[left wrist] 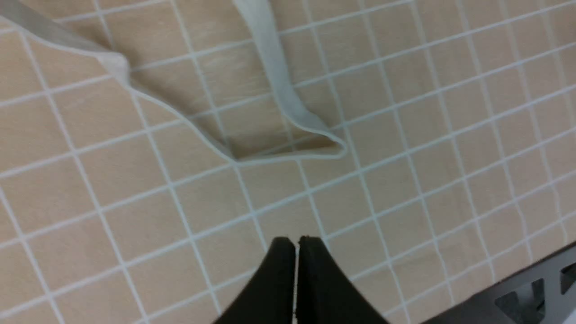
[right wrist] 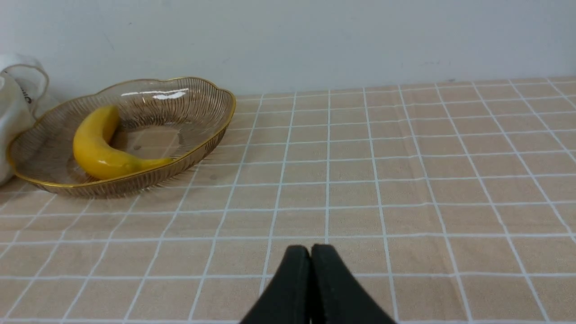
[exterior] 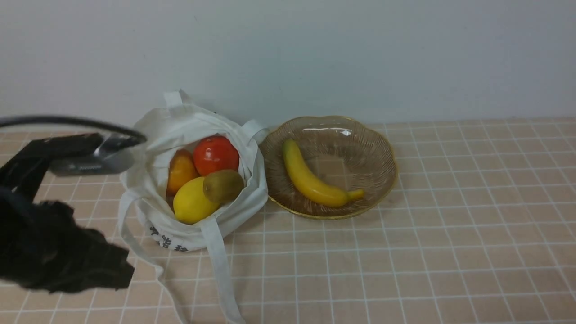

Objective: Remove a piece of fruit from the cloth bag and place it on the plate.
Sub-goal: Use the left arm to grab a kiwi from the bag

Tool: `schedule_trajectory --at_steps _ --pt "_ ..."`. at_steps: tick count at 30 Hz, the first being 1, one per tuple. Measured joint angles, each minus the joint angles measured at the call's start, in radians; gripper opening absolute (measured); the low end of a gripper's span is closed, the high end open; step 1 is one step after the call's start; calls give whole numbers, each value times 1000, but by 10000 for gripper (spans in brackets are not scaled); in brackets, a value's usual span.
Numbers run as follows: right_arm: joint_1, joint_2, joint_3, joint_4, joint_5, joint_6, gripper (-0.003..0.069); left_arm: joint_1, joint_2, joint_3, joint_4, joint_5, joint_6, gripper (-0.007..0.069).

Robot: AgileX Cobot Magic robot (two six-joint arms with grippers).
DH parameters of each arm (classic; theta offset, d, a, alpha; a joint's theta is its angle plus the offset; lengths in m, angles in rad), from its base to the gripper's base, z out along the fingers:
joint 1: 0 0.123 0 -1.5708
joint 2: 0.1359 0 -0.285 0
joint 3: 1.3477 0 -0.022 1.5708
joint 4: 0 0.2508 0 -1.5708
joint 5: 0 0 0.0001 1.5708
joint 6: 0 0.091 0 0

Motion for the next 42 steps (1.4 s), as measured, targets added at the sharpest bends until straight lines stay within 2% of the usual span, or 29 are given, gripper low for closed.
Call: schedule_trajectory --at_steps 3,7,10,11,14,18,22,23,24,26,30,35,37,39,42 --pt "0 0 0 0 0 0 -13 -16 147 -131 27 1 -11 -8" --pt "0 0 0 0 0 0 -13 -88 274 -272 77 2 -70 -8" --pt "0 0 0 0 0 0 -13 -177 406 -399 176 13 -132 4" --pt "0 0 0 0 0 0 -13 -177 414 -407 183 17 -136 4" --pt "0 0 0 0 0 0 -13 -250 536 -515 290 36 -191 48" --pt "0 0 0 0 0 0 -13 -296 645 -621 388 40 -231 150" --pt "0 0 0 0 0 0 -13 -301 693 -666 412 40 -237 269" --pt "0 0 0 0 0 0 -13 -301 711 -674 425 13 -238 332" --pt "0 0 0 0 0 0 -13 -301 713 -674 426 9 -238 340" --pt "0 0 0 0 0 0 -13 -301 738 -680 439 -39 -239 429" --pt "0 0 0 0 0 0 -13 -301 794 -682 448 -112 -239 513" --pt "0 0 0 0 0 0 -13 -301 854 -682 488 -150 -241 510" --pt "0 0 0 0 0 0 -13 -301 863 -682 507 -151 -243 479" --pt "0 0 0 0 0 0 -13 -301 865 -682 524 -151 -246 412" --pt "0 0 0 0 0 0 -13 -301 864 -702 563 -119 -251 392"
